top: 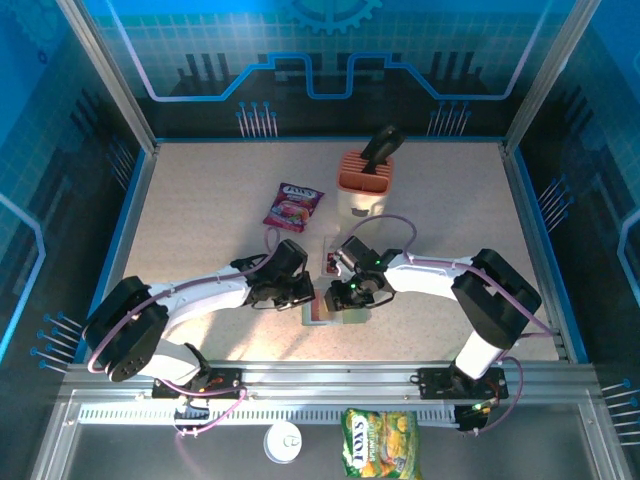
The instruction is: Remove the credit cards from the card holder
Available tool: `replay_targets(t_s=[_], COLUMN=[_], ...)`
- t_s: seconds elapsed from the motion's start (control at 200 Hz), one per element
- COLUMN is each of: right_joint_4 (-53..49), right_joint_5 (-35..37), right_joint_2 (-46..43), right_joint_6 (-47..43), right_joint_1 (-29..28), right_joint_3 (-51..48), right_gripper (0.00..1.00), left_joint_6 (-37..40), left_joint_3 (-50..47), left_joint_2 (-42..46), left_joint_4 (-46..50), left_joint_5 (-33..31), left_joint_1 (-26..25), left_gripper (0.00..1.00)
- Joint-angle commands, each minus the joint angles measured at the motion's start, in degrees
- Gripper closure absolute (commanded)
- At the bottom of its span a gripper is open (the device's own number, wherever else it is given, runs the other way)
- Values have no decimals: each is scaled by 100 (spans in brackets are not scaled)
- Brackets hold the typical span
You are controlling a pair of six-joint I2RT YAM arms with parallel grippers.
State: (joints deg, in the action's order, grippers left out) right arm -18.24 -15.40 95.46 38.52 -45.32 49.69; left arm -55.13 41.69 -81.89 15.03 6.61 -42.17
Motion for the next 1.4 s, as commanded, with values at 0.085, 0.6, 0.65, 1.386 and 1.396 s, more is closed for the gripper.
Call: replay_targets(t_s=[0.085, 0.6, 0.65, 1.386, 1.396], right_joint_4=[-88, -118, -128, -923, -934], right_joint_5=[15, 27, 36, 965, 967], right_joint_2=[-104, -173, -237, -2265, -2280], right_joint_6=[-40, -20, -20, -113, -115], right_joint_1=[56, 52, 50, 424, 430], right_joint_3=[-74, -30, -38, -437, -444], right_gripper=[67, 67, 67, 67, 67], left_joint_6=[-246, -480, -519, -464, -470], left_joint_3=[-191, -431, -466, 507, 531], left_joint_2=[-112, -439, -425, -947, -973], left_joint_4=[-578, -1277, -1334, -1371, -1371], left_joint_5=[441, 845, 881, 1303, 1317], left_joint_1=[-8, -4, -4, -170, -180], left_gripper=[89, 89, 91, 77, 77])
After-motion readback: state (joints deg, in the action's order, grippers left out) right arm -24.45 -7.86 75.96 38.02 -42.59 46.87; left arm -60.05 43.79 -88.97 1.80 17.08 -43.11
